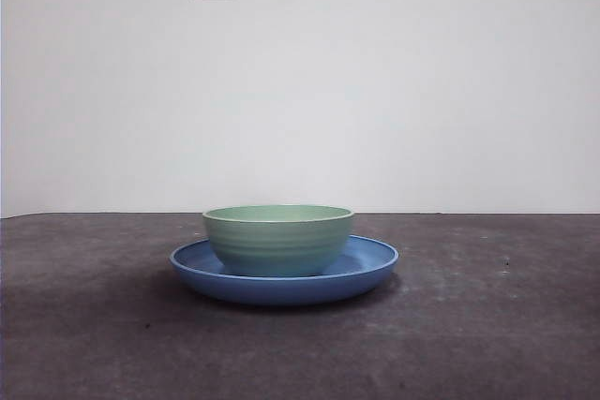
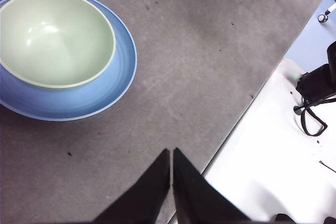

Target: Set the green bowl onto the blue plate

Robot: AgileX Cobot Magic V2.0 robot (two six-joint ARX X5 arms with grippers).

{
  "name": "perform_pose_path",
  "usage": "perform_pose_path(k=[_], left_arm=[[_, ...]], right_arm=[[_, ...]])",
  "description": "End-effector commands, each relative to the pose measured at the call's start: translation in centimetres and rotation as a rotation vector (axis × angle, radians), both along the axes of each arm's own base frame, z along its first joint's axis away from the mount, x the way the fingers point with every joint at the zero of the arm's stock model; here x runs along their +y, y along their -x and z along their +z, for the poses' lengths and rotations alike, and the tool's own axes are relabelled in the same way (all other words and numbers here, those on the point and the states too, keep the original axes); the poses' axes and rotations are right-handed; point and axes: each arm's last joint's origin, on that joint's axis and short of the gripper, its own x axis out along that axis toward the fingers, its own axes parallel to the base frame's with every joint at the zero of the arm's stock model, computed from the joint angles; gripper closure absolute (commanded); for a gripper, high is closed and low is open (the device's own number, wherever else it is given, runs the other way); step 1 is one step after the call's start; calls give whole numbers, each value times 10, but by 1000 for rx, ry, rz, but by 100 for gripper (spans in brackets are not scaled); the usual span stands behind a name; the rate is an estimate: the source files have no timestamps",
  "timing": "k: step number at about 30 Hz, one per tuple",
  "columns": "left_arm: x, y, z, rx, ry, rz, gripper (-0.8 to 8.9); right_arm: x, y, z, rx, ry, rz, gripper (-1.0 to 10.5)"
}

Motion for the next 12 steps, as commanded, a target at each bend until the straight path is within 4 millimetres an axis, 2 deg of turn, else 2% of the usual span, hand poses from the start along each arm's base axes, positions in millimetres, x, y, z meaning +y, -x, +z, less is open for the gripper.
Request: perform_pose_path(k=[1,6,12], left_arm=[[-2,-1,2,-14,4,-19,805],[3,4,7,-55,22,-8,805],[31,6,35,-367,108,189,805]], right_arm=[[1,0,6,-29,-6,14,940],[1,0,6,-29,-6,14,940],[1,0,6,-29,-6,14,940]])
